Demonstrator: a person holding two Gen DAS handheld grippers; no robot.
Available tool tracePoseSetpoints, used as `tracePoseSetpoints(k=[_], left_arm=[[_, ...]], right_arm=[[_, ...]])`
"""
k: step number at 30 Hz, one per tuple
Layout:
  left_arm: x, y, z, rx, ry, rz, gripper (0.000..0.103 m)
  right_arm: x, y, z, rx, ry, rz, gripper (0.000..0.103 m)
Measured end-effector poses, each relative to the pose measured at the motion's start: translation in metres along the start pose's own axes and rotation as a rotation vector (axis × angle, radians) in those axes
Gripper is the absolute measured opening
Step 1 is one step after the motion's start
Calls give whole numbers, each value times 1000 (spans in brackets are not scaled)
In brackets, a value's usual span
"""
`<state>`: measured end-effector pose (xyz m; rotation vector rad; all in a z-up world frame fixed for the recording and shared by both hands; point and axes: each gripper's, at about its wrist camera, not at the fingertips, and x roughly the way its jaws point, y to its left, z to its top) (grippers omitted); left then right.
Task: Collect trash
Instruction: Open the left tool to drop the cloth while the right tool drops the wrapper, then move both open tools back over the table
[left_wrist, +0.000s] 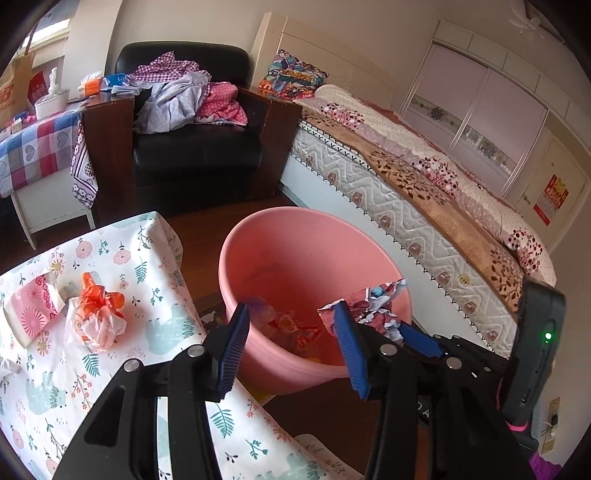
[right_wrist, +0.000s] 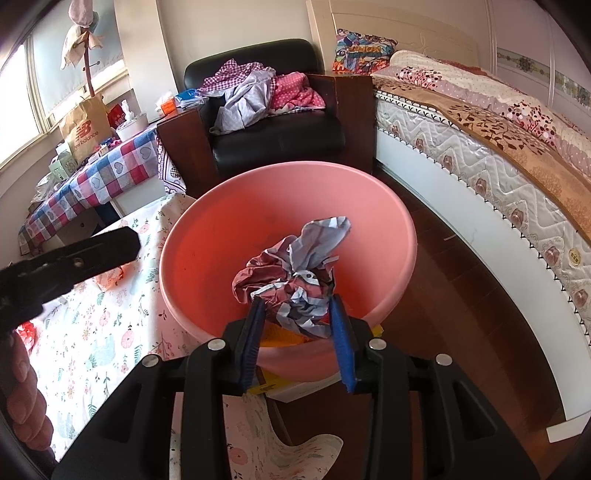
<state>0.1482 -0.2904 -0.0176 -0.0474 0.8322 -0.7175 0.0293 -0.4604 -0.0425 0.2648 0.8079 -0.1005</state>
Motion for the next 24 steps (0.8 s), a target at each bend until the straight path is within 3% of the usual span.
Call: tracePoseSetpoints(k=[10,14,24], left_arm=[[-34,16,-19,-9,-17,8,47],[-50,26,-30,-25,-19,16,47],[-96,63,-71,-62,-49,113,47]], right_arm=[[-1,1,1,-11,7,14,39],[-5,4,1,-11,-3,22,48],[-13,37,-2,-69,-17,70,48]])
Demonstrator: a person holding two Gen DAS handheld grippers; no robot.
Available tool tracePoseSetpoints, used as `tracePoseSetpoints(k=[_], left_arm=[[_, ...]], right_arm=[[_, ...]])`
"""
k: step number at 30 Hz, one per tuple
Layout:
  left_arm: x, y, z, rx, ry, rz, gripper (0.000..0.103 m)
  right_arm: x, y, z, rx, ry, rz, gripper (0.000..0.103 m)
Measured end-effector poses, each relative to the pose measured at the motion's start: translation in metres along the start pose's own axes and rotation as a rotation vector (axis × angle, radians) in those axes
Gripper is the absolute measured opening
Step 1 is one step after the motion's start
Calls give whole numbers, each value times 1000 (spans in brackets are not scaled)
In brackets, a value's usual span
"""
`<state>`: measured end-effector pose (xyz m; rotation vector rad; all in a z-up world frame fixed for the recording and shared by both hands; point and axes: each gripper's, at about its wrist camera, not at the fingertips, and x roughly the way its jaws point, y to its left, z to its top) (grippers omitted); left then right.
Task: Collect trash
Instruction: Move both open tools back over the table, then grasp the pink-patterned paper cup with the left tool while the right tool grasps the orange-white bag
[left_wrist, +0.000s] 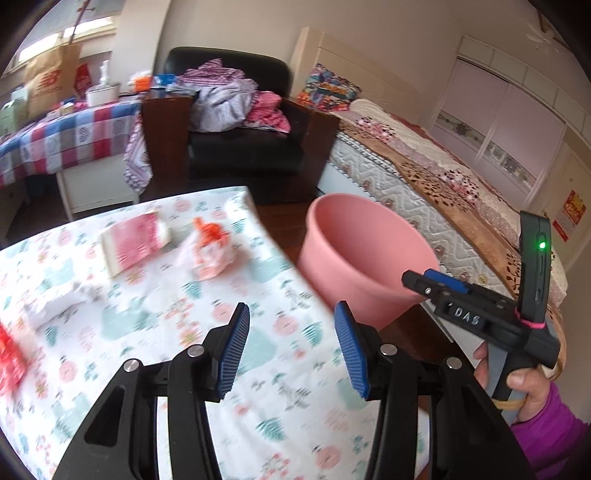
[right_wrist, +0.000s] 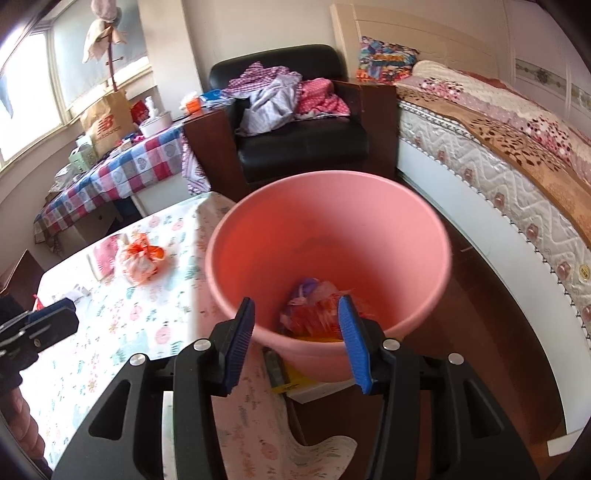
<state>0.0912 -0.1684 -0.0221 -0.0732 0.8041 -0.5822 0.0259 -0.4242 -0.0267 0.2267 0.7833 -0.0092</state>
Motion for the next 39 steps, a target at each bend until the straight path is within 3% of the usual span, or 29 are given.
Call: tracePoseSetpoints(k=[10,19,25,31,36,39], left_arm=[[-42,54,-27,-69,-44,117,47],[-65,121,-38,-200,-71,233,47],[-67,144,-30,-237,-107,243,47],[-59,155,-33,-256,-87,233,47],[-54,163,-36,-278,-75,232,47],[-52,165,-33,-275,-77,233,47]], right_arm=[[8,58,-9,-104,43,87,48],[31,104,-6,-164,90,150,48],[53,136,16,-148,94,194,48],[81,160,38,-72,116,224,48],[107,175,45,-28,130,184,48],[119,177,42,-17,140,162,59]])
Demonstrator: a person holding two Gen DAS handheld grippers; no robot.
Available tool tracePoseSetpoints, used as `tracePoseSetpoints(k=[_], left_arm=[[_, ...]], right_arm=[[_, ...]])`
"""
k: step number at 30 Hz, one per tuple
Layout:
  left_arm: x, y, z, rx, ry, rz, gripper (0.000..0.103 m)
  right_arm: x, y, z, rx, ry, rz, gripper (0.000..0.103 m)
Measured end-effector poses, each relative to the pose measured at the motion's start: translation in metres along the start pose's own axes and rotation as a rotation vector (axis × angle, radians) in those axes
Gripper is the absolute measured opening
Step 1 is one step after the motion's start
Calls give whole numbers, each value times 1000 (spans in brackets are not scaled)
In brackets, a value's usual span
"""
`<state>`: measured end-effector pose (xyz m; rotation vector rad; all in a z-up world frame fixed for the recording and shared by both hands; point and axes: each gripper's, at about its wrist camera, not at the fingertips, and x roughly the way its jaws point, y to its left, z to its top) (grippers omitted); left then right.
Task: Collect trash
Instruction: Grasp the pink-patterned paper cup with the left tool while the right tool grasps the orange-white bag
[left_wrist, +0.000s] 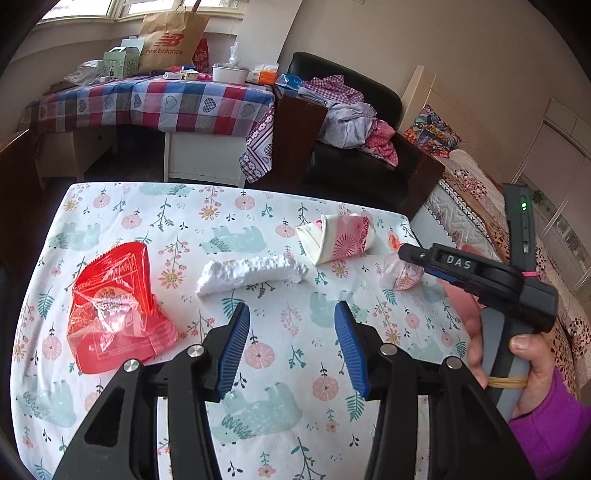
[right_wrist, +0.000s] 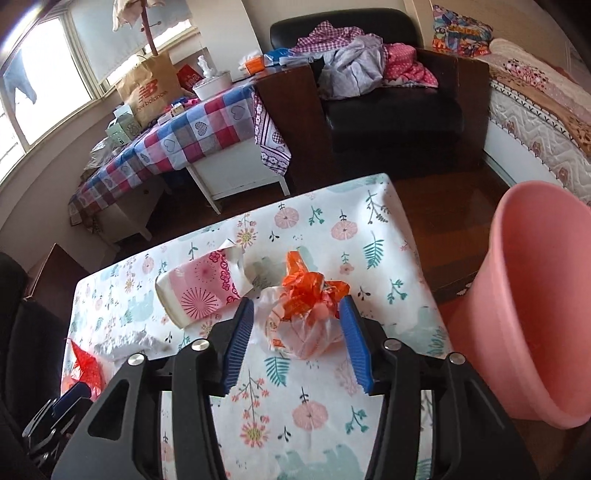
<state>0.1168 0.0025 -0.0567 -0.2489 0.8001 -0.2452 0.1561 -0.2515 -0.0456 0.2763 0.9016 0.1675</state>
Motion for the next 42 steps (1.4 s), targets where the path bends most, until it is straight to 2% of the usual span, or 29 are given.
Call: tracePoseSetpoints(k=[8,9,15,21,25,26,27,28,33,42], left_arm=[[21,-20,35,86,-40,-37,47],[28,-24,41,101,-39,-45,47],[73,-40,61,160,-9,-36,47],[111,-38,70,181,31,-18,47],[120,-35,73,146,44,-76,44],[120,-36,73,133,47,-98,40],[119,-36,72,125,48,-115,26],[117,-37,70,123,52,-130,17],[94,-50,56,166,37,-135,9],[27,-60,4,114,56,-141,8]], right_arm=[[-2,-1,-8,-85,-21,4,59],[-2,-1,-9,-90,-14,16,53],[-12,-9,-15,-101,9,59,48],[-40,-8,-39,-157,45,124,48],[-51,-8,-56,-178,69,136,48],[-52,-9,-58,-179,75,137,48],[-52,-9,-60,-179,79,135,48],[-53,-10,-63,-178,84,133,48],[-61,-11,-66,-181,83,141,48],[-81,-4,-85,-265,91,130,48]])
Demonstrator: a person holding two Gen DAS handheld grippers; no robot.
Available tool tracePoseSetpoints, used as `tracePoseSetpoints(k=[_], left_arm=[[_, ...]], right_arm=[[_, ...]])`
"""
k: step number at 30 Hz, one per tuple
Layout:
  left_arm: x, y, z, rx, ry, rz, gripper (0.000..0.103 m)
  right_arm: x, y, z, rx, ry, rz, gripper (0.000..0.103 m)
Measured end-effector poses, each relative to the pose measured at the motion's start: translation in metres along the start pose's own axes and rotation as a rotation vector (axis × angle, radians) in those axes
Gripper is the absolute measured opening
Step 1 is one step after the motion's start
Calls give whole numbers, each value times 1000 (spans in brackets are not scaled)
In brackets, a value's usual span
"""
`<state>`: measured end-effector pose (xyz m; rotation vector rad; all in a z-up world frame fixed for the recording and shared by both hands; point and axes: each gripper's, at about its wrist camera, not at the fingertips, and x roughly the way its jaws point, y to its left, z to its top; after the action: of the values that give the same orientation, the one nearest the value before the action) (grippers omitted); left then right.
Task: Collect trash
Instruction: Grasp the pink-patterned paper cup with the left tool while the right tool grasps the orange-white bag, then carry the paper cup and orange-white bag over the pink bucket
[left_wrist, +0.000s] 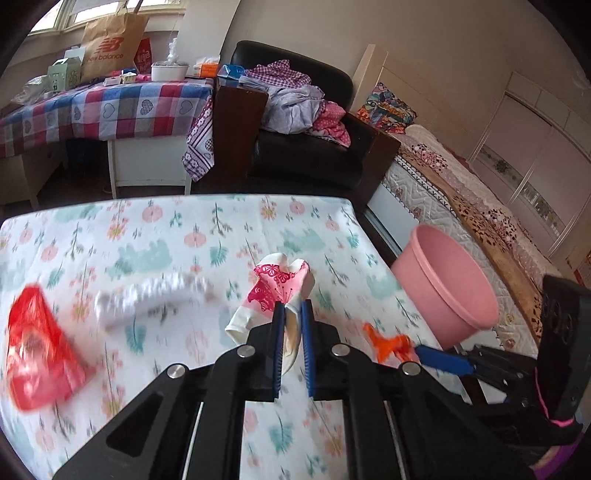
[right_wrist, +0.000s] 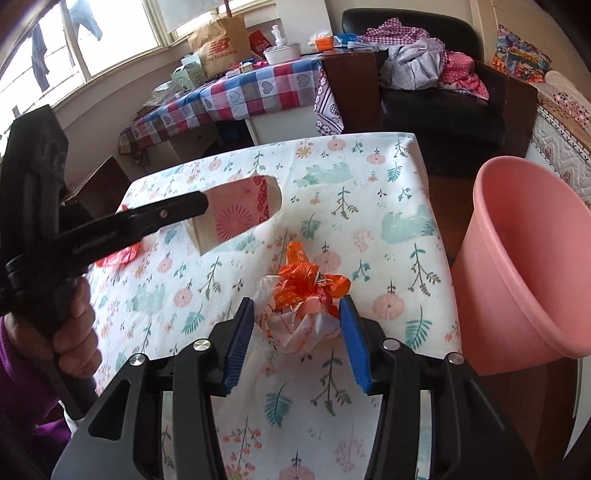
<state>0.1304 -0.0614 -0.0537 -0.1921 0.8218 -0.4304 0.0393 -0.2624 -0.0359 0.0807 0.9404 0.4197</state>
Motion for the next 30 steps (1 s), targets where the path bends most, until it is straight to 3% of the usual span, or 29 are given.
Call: tracePoseSetpoints(k=[5,10,30], left_arm=[[-20,-11,-31,8,21,29,8],[-29,-16,-50,4,54,9,8],[-29,-27,-57,36,100,28,9]], right_arm=[[-8,5,-16,-39,-3,-28,48],[-14,0,-24,-11,-7,-15,48],[-17,-5,-37,16,-5,9,51]])
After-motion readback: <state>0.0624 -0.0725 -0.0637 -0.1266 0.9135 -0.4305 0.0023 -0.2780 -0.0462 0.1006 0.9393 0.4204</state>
